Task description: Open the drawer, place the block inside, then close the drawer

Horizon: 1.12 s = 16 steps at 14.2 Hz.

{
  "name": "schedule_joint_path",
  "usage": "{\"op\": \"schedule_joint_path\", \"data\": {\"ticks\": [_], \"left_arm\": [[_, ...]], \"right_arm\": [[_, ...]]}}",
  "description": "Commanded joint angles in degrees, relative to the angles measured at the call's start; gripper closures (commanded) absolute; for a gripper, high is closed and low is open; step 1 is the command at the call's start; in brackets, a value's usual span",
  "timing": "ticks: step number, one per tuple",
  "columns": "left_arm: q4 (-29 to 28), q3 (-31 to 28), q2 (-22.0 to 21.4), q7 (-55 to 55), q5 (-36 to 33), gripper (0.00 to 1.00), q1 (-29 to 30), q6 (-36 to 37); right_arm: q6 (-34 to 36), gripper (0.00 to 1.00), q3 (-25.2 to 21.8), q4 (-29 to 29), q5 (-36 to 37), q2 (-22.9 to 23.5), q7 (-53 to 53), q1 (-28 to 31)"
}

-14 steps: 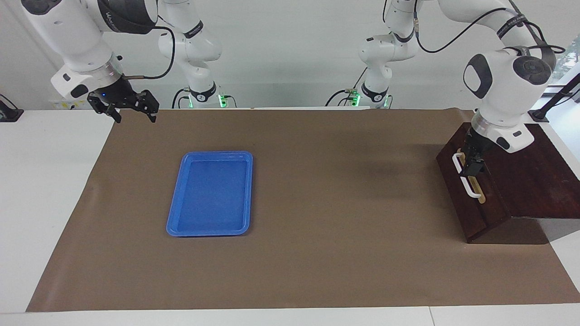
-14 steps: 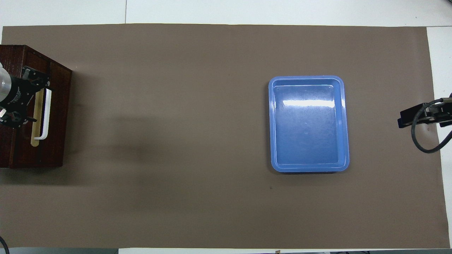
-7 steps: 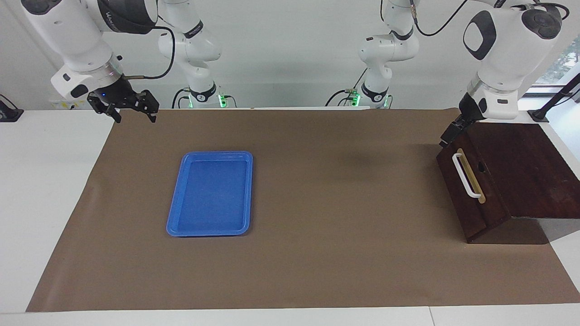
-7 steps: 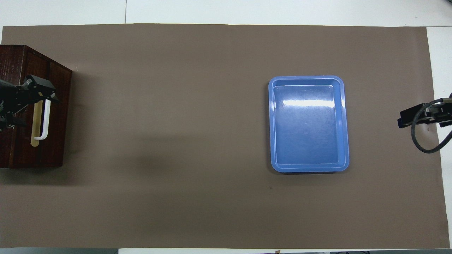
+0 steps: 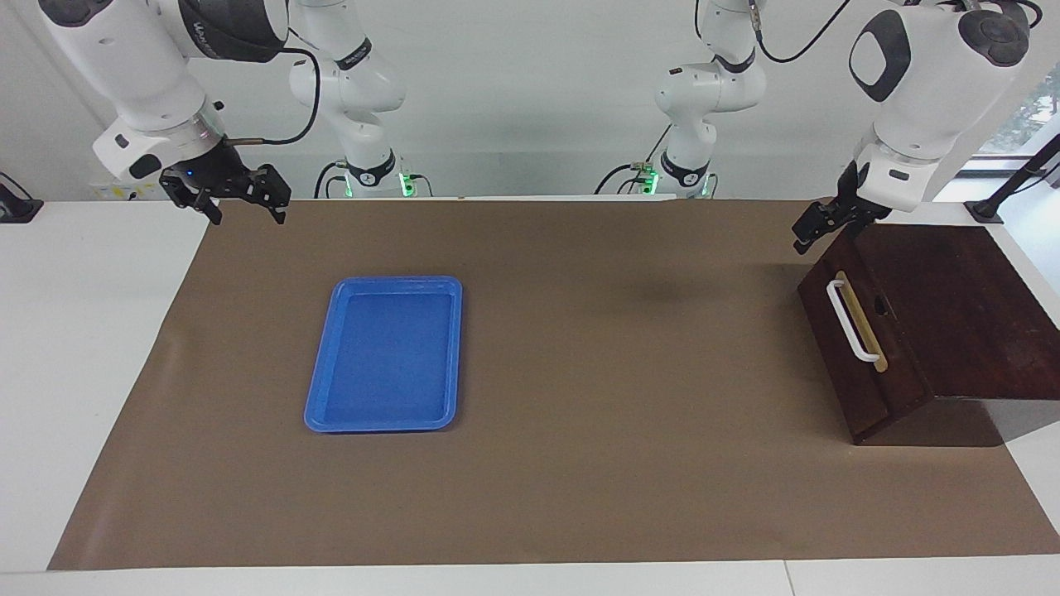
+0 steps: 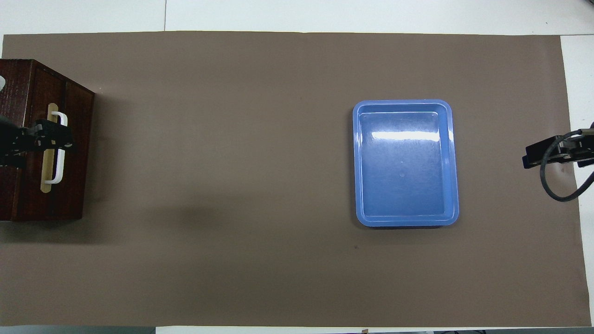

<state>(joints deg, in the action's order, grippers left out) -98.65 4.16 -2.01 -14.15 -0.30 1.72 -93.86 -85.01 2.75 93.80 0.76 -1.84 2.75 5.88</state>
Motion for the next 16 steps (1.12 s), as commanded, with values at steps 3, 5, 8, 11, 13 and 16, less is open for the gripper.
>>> {"op": "schedule_joint_path", "data": {"ticks": [3,5,8,11,13,16], "left_arm": [[-0.93,-0.21,-1.24,2.1,1.01,0.0,-0.49,-0.79],[-0.24,0.14,-0.63,4.47,1.18,0.0,-1.8,-1.33],[0.82,0.41,0.16,7.1,1.79,0.0,-2.77,0.86],[2.05,0.32,0.96,10.71,4.17,0.0,-3.04,2.63],[1.71,0.32,0.87,13.34,4.17,0.0,-3.39,3.33],[1.97,0.23,0.87,14.41,3.91,0.0,-3.57,4.47]], "right_arm": [[0.63,0.0,0.85,0.85,-0.93,-1.06,0.67,1.41],[0.63,0.0,0.85,0.85,-0.93,-0.98,0.67,1.41],[0.63,0.0,0.85,0.85,-0.93,-0.97,0.67,1.41],[0.63,0.0,0.85,0.85,-0.93,-1.06,0.67,1.41],[0.63,0.0,0.85,0.85,-0.93,-0.97,0.67,1.41],[0.63,0.0,0.85,0.77,-0.93,-1.06,0.67,1.41]]}}
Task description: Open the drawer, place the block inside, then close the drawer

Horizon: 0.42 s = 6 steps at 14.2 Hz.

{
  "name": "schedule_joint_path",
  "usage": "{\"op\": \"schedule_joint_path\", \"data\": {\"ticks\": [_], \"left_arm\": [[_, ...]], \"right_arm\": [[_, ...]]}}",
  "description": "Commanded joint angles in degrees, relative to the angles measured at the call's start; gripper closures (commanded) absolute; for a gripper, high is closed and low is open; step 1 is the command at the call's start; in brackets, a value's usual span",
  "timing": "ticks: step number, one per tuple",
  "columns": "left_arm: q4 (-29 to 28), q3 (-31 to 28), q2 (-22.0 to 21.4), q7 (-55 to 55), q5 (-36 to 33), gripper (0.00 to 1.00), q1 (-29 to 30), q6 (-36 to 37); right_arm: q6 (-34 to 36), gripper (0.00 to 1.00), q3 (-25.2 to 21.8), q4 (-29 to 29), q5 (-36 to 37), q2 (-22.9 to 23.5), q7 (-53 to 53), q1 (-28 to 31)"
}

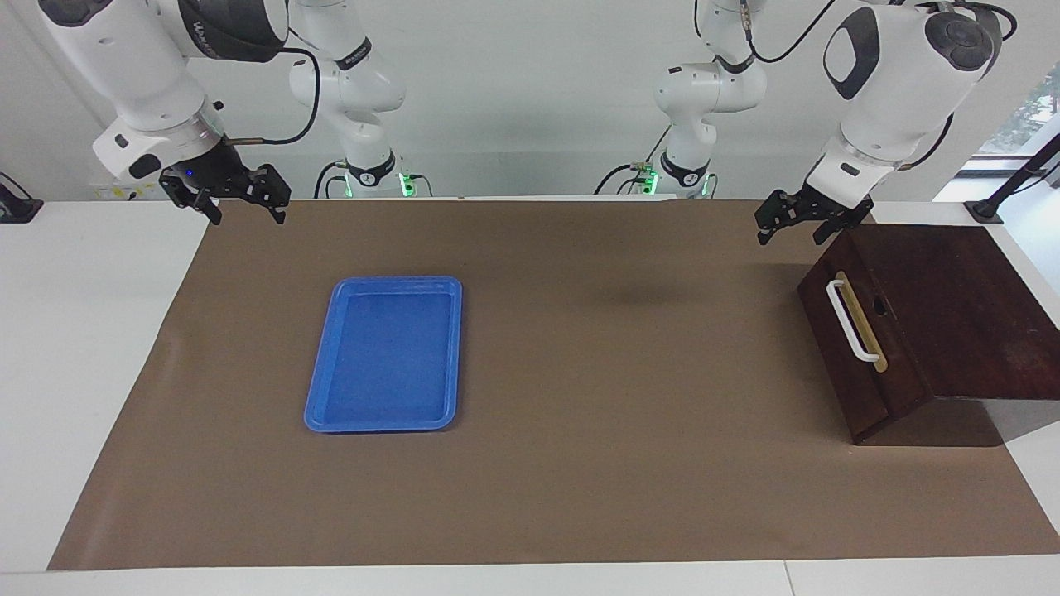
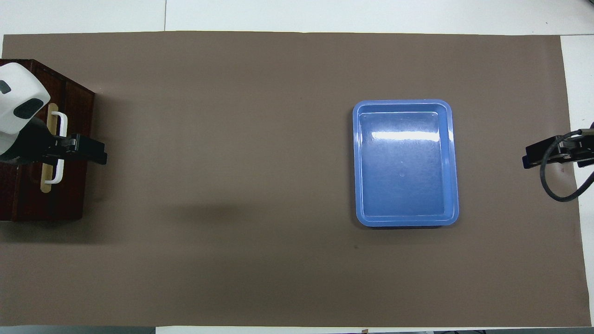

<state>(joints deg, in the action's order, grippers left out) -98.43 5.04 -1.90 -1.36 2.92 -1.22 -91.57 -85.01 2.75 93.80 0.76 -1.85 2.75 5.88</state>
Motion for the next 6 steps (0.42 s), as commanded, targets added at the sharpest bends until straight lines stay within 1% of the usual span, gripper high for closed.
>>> {"op": "schedule_joint_path", "data": {"ticks": [1,6], "left_arm": [[1.75,-0.64,0.76,2.23,0.25,0.0,-0.62,2.71],[2.1,-0.64,0.85,2.5,0.33,0.0,-0.53,2.36]], "right_arm": [[0.63,0.0,0.85,0.85,-0.93,-1.06,0.67,1.41],[0.63,0.0,0.85,0.85,-0.93,-1.05,0.67,1.41]]}}
